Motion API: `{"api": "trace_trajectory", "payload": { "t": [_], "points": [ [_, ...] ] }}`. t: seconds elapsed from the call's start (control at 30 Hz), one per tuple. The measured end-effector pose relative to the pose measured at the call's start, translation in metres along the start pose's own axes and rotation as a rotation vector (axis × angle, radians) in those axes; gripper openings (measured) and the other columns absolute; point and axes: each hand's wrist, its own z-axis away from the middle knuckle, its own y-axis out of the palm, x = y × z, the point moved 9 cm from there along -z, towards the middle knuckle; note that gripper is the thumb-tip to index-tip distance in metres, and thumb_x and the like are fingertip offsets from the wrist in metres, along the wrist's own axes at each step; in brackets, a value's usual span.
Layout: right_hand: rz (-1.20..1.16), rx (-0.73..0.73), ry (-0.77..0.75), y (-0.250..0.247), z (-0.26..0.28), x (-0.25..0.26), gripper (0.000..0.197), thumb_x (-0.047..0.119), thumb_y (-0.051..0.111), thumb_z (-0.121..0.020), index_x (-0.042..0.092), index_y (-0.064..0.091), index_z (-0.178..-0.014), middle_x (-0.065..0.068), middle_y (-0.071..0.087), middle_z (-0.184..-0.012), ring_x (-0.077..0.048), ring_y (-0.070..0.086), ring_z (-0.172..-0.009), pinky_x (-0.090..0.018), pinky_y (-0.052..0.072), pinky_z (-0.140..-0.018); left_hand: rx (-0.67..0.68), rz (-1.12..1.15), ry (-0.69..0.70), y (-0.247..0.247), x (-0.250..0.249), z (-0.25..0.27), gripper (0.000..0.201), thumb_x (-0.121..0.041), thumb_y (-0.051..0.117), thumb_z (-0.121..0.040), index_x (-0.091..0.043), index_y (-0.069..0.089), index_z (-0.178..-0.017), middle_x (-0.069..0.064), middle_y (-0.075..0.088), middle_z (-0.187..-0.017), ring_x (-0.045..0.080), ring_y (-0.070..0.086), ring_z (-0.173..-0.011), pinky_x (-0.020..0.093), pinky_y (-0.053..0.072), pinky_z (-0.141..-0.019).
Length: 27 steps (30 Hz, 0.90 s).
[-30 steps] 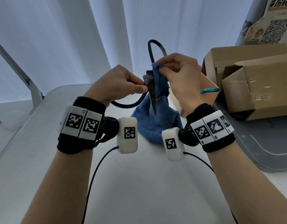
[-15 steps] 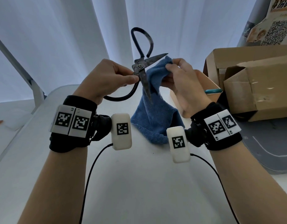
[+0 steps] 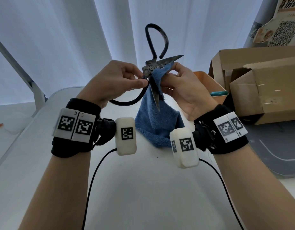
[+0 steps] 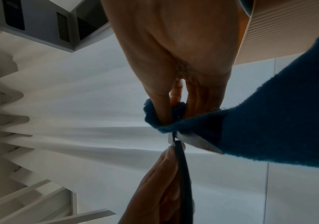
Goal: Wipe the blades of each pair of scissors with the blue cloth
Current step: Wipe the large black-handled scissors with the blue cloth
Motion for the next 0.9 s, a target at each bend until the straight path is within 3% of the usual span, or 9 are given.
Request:
{"api": "trace_trajectory", "payload": {
  "t": [0.1, 0.2, 0.27, 0.47, 0.6, 0.73, 0.83, 0.9],
  "points": [
    [0.007, -0.041, 0.023, -0.002, 0.001, -0.003, 0.024, 0.004, 0.066, -0.093, 0.014, 0.045, -0.087, -0.011, 0.065, -0.081, -0.018, 0.065, -0.065, -0.027, 0.054, -0.065, 0.014, 0.0, 0.008, 0.003, -0.001, 0.0, 0.017, -0.019, 0.077, -0.086, -0.007, 0.07, -0.095, -0.009, 0.046, -0.051, 0.0, 0.041, -0.045, 0.004, 0.031, -0.047],
    [0.006, -0.086, 0.05, -0.004, 0.002, -0.005, 0.028, 0.003, 0.067, -0.091, 0.015, 0.043, -0.084, -0.002, 0.062, -0.063, -0.011, 0.061, -0.052, -0.022, 0.051, -0.055, 0.024, 0.005, 0.02, 0.004, -0.003, 0.0, 0.013, -0.017, 0.077, -0.086, -0.009, 0.069, -0.092, -0.007, 0.047, -0.053, 0.0, 0.04, -0.045, 0.005, 0.031, -0.047],
    [-0.008, -0.099, 0.069, -0.004, 0.003, -0.005, 0.03, 0.002, 0.067, -0.09, 0.016, 0.042, -0.085, -0.003, 0.061, -0.063, -0.011, 0.058, -0.049, -0.021, 0.049, -0.051, 0.031, 0.006, 0.027, 0.006, -0.004, -0.001, 0.012, -0.017, 0.077, -0.085, -0.01, 0.069, -0.09, -0.008, 0.047, -0.052, 0.0, 0.04, -0.046, 0.006, 0.032, -0.048],
    [-0.05, -0.05, 0.108, -0.001, 0.001, -0.007, 0.029, -0.015, 0.058, -0.088, 0.008, 0.047, -0.104, -0.014, 0.068, -0.085, -0.02, 0.069, -0.066, -0.028, 0.059, -0.066, 0.031, -0.018, 0.023, 0.006, 0.002, -0.003, 0.013, -0.019, 0.079, -0.084, -0.013, 0.069, -0.089, -0.008, 0.05, -0.054, 0.004, 0.043, -0.053, 0.011, 0.037, -0.057],
    [-0.046, -0.062, 0.11, -0.001, 0.0, -0.01, 0.025, -0.013, 0.061, -0.088, 0.009, 0.05, -0.095, -0.017, 0.065, -0.092, -0.022, 0.068, -0.074, -0.03, 0.06, -0.07, 0.042, -0.026, 0.031, 0.01, 0.001, -0.003, 0.014, -0.02, 0.078, -0.084, -0.011, 0.068, -0.091, -0.012, 0.046, -0.049, 0.007, 0.038, -0.053, 0.023, 0.034, -0.062],
    [-0.037, -0.086, 0.1, -0.001, -0.002, -0.012, 0.03, -0.008, 0.065, -0.088, 0.014, 0.044, -0.085, -0.019, 0.058, -0.097, -0.023, 0.064, -0.075, -0.03, 0.057, -0.068, 0.039, -0.023, 0.045, 0.011, -0.002, -0.004, 0.013, -0.021, 0.077, -0.085, -0.012, 0.068, -0.089, -0.012, 0.045, -0.047, 0.006, 0.037, -0.052, 0.019, 0.033, -0.058],
    [-0.039, -0.107, 0.111, -0.002, -0.001, -0.012, 0.034, -0.006, 0.066, -0.087, 0.016, 0.042, -0.08, -0.014, 0.056, -0.084, -0.02, 0.06, -0.066, -0.026, 0.054, -0.06, 0.033, -0.015, 0.051, 0.009, -0.002, -0.004, 0.014, -0.022, 0.077, -0.086, -0.012, 0.068, -0.089, -0.012, 0.046, -0.048, 0.005, 0.038, -0.051, 0.012, 0.034, -0.053],
    [-0.053, -0.107, 0.123, -0.002, -0.001, -0.014, 0.031, -0.004, 0.067, -0.087, 0.015, 0.043, -0.081, -0.014, 0.058, -0.082, -0.02, 0.06, -0.066, -0.03, 0.052, -0.066, 0.03, -0.005, 0.051, 0.008, -0.002, -0.004, 0.015, -0.02, 0.076, -0.087, -0.009, 0.067, -0.091, -0.013, 0.046, -0.048, 0.002, 0.039, -0.048, 0.008, 0.033, -0.05]
  ]
}}
